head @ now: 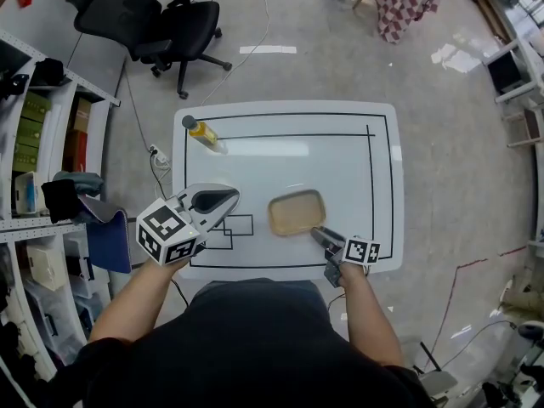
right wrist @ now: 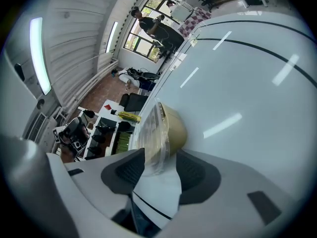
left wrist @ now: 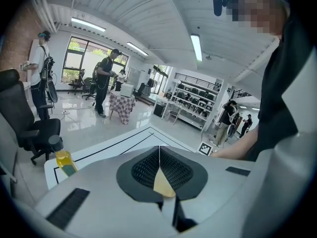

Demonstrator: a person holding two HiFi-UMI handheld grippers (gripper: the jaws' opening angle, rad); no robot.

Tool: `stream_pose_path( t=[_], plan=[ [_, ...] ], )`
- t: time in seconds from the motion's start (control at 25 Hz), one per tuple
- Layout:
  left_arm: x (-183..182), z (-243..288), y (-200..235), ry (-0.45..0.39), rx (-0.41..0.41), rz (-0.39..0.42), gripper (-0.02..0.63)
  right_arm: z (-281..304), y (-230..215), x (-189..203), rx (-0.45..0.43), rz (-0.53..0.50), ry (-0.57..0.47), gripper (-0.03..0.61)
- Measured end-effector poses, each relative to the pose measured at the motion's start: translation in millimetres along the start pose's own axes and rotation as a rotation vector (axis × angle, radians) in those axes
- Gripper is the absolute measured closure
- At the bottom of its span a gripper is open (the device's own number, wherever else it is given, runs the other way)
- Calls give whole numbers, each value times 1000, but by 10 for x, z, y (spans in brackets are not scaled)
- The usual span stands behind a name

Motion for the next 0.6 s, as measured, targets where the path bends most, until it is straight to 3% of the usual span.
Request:
stream_pose_path(
  t=[0.6],
  plan=[
    [-7,-78,21,-17,7,3,589,-9,16,43,18,-23,-8,453]
  ],
)
Point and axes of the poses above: the fingertips, and each gripper's own axes: z forward along the fingers, y to its left, x out of its underside, the point moved 1 cm from there along -z, backward along the fingers, and after that the axes turned 13 degrees about -y, right-handed, at the moved point
